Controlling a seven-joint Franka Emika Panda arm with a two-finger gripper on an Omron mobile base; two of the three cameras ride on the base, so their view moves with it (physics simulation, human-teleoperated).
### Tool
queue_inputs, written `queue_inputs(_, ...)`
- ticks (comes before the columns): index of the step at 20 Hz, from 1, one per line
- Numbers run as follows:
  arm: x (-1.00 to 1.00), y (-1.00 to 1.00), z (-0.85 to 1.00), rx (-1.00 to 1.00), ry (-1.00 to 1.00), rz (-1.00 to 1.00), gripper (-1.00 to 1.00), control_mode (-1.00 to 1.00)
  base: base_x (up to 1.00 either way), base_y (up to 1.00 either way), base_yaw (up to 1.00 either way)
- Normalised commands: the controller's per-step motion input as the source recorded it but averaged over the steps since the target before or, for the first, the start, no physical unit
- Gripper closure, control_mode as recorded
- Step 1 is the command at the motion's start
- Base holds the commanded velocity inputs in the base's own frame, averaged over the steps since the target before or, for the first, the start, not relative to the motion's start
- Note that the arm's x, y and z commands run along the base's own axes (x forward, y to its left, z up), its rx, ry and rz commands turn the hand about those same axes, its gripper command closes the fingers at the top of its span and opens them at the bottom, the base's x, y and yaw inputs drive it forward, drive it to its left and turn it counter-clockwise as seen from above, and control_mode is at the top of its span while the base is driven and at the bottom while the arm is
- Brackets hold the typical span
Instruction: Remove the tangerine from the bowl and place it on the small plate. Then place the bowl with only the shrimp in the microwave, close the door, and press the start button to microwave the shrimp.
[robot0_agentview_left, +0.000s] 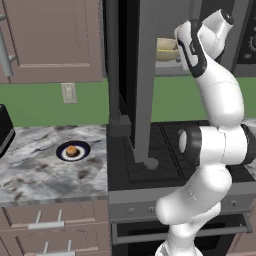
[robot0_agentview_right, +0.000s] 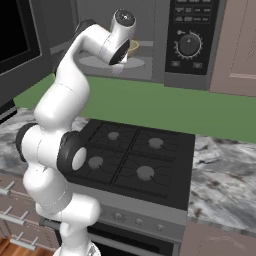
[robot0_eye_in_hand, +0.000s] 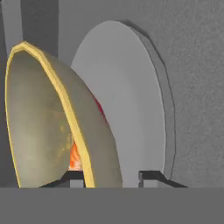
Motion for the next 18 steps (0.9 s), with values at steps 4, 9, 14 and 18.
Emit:
queue_inputs(4, -0.32, 0.04, 0.0, 0.0, -0.23, 0.07, -1.0, -1.0, 0.0, 0.0, 0.0)
queue_inputs(9, -0.57, 0.12, -0.03, 0.0, -0.27, 0.06, -1.0, -1.0, 0.0, 0.0, 0.0)
queue_inputs(14, -0.99, 0.08, -0.48, -0.07, -0.33, 0.01, -1.0, -1.0, 0.0, 0.0, 0.0)
queue_inputs(18, -0.39, 0.01, -0.67, -0.19, -0.04, 0.0, -1.0, -1.0, 0.0, 0.0, 0.0)
